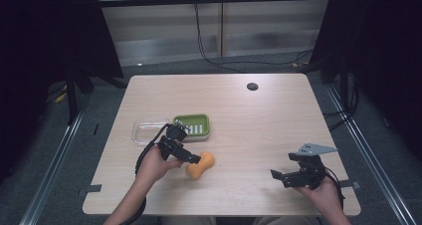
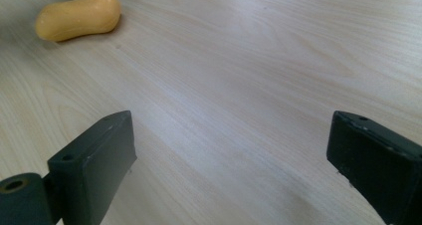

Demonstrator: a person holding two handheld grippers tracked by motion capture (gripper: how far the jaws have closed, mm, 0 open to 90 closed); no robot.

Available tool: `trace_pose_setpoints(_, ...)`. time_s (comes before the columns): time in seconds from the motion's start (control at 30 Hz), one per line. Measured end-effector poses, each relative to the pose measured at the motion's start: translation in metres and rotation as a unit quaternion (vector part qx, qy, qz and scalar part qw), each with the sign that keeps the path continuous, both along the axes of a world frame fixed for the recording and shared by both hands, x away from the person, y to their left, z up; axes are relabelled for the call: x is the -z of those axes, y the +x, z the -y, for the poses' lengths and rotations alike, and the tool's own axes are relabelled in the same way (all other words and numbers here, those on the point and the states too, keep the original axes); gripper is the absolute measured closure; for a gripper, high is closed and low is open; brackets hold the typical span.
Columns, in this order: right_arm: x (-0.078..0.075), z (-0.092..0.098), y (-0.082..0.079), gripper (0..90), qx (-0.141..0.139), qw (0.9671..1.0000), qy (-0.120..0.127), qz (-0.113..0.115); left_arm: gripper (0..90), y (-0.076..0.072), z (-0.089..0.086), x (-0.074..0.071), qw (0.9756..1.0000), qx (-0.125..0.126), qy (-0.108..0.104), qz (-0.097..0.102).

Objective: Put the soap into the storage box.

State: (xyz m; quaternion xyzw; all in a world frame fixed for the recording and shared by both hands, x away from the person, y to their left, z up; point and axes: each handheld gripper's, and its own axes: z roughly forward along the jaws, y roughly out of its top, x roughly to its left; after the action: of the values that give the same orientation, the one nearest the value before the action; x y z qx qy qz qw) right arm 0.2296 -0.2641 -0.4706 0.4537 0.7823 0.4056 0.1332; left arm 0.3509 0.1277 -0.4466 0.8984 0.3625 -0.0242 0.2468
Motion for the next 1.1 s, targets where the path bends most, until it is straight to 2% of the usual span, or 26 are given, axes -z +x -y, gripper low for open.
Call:
trace_pose_setpoints(0.1,0.0,0.0,0.0,5.0,-0.001,1.0,-0.001,0.0,11.8,0.001,0.003,0.002,1.0,-0.001,-0.003,-0.004)
trace_pose_setpoints(0.17,0.0,0.0,0.0,5.1,-0.001,1.0,-0.002,0.0,14.1,0.0,0.008,0.003,0.9998,0.011,0.012,-0.009)
trace_pose_setpoints(0.2,-0.001,0.0,0.0,5.1,-0.001,1.0,-0.002,0.001,15.4,0.0,0.01,0.003,0.9998,0.014,0.011,-0.011)
trace_pose_setpoints(0.23,-0.001,0.001,-0.001,5.1,-0.001,1.0,-0.002,0.002,16.1,-0.001,0.013,0.004,0.9998,0.006,0.017,-0.011)
trace_pose_setpoints(0.27,-0.001,0.001,-0.001,5.1,0.0,1.0,-0.002,0.003,16.1,-0.002,0.015,0.004,0.9996,0.007,0.026,-0.005)
trace_pose_setpoints(0.37,-0.001,0.001,-0.002,5.1,0.004,1.0,-0.002,-0.001,18.9,-0.002,0.019,0.005,0.9994,0.009,0.033,-0.009)
trace_pose_setpoints(0.43,-0.001,0.002,-0.002,5.1,0.003,1.0,-0.004,0.0,20.1,-0.002,0.02,0.005,0.9993,0.011,0.034,-0.012)
trace_pose_setpoints(0.47,-0.001,0.002,-0.002,5.1,0.0,1.0,-0.004,0.001,20.9,-0.004,0.023,0.008,0.9996,-0.004,0.023,-0.018)
trace_pose_setpoints(0.5,-0.001,0.001,-0.002,5.2,0.0,1.0,-0.004,0.001,21.4,-0.004,0.023,0.008,0.9996,-0.004,0.023,-0.018)
trace_pose_setpoints(0.53,-0.001,0.001,-0.002,5.2,0.0,1.0,-0.004,0.0,21.7,-0.003,0.024,0.008,0.999,0.01,0.036,-0.022)
trace_pose_setpoints(0.8,-0.001,0.002,-0.003,5.3,0.001,1.0,-0.005,0.002,23.7,-0.004,0.032,0.011,0.9984,0.014,0.052,-0.019)
trace_pose_setpoints(0.83,-0.001,0.002,-0.003,5.3,0.0,1.0,-0.004,0.002,23.7,-0.004,0.033,0.01,0.9981,0.019,0.053,-0.026)
trace_pose_setpoints(0.9,-0.001,0.002,-0.003,5.3,0.002,1.0,-0.004,0.002,24.2,-0.005,0.036,0.012,0.9983,0.015,0.05,-0.024)
trace_pose_setpoints(0.93,-0.001,0.003,-0.004,5.3,0.003,1.0,-0.005,0.0,24.3,-0.005,0.038,0.013,0.9978,0.018,0.058,-0.028)
trace_pose_setpoints(1.1,0.0,0.004,-0.004,5.3,0.002,1.0,-0.005,0.0,26.4,-0.006,0.042,0.016,0.997,0.028,0.066,-0.03)
